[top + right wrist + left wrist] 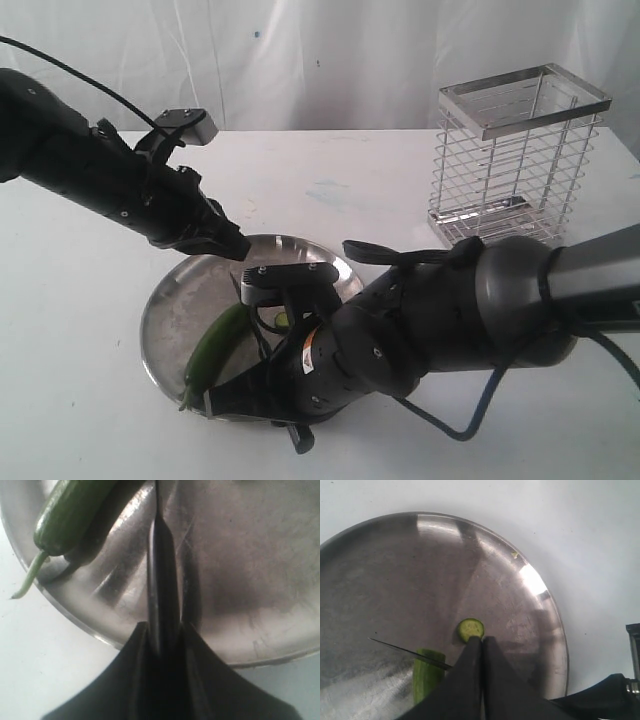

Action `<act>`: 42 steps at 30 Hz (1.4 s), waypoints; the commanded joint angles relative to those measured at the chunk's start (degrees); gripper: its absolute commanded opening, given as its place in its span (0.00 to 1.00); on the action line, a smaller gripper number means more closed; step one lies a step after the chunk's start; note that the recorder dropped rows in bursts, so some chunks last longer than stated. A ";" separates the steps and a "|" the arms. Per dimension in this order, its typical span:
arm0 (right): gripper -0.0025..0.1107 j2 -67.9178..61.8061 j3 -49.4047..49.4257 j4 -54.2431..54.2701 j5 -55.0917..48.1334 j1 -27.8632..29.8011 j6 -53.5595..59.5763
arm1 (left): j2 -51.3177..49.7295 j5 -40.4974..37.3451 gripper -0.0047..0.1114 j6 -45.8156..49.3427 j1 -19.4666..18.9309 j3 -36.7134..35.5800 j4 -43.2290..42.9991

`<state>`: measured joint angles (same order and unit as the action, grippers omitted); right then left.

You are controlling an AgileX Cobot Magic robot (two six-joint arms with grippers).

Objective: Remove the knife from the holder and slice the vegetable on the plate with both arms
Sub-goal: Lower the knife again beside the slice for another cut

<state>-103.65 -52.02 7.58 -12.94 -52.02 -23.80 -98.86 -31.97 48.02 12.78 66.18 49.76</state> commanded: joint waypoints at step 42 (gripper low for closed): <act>0.02 0.15 -0.20 0.33 0.42 0.03 -0.54 | 0.46 -2.17 0.04 -0.11 -0.08 -0.49 0.73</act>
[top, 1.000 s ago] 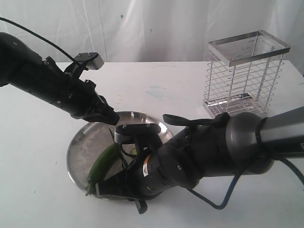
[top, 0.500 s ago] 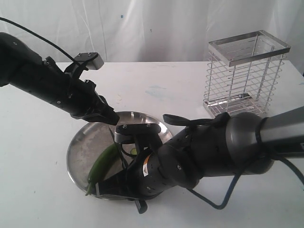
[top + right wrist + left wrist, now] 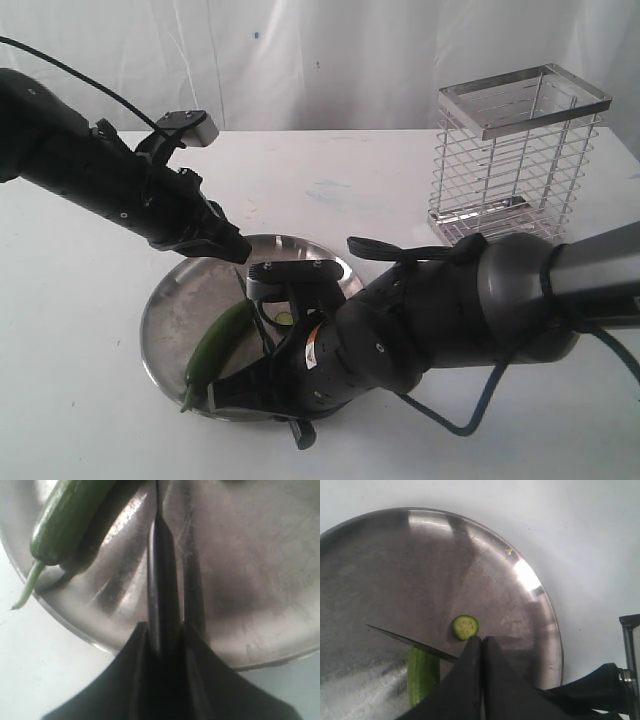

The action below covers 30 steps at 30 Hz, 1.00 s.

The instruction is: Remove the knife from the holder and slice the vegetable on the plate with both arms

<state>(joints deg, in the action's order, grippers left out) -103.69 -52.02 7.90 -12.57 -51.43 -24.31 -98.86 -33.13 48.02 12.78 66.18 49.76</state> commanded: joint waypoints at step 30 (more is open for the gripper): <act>0.02 0.19 0.03 0.01 0.19 -0.55 -0.03 | -0.85 8.11 0.04 5.69 -0.08 -5.40 10.35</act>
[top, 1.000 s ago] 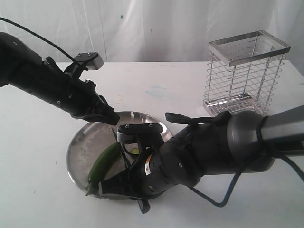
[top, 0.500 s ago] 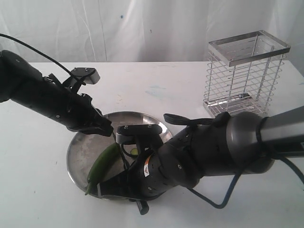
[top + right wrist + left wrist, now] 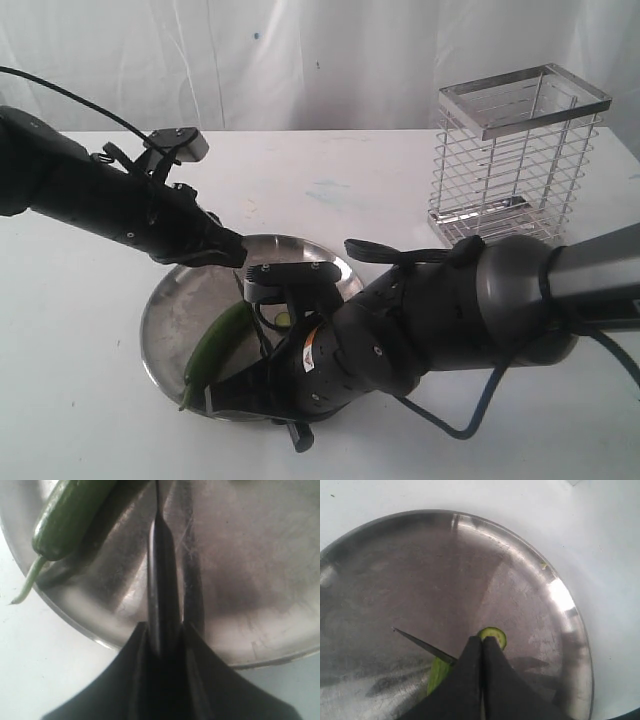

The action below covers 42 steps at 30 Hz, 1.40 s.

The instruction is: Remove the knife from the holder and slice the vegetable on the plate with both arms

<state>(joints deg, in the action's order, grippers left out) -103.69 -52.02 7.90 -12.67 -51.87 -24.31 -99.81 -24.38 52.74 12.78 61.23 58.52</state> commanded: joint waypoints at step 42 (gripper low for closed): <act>0.02 0.19 0.03 0.01 -1.27 -0.12 0.31 | -2.28 3.58 0.04 10.32 -0.08 -0.45 8.51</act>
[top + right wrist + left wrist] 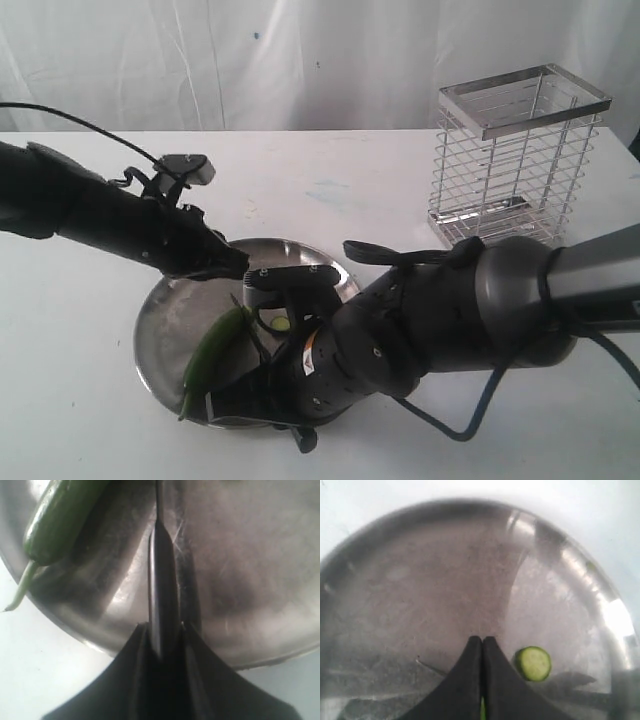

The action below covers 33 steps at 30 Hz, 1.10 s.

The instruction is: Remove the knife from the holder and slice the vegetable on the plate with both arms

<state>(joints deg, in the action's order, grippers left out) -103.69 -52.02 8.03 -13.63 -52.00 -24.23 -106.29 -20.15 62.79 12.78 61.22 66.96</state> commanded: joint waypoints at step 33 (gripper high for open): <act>0.02 0.19 0.03 -0.12 -1.72 0.02 0.23 | 2.59 -16.49 0.04 -6.06 -0.08 -0.44 -9.72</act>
<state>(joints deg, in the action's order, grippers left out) -103.69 -52.02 7.92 -14.25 -52.00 -24.23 -103.93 -33.86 57.28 12.78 61.22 57.05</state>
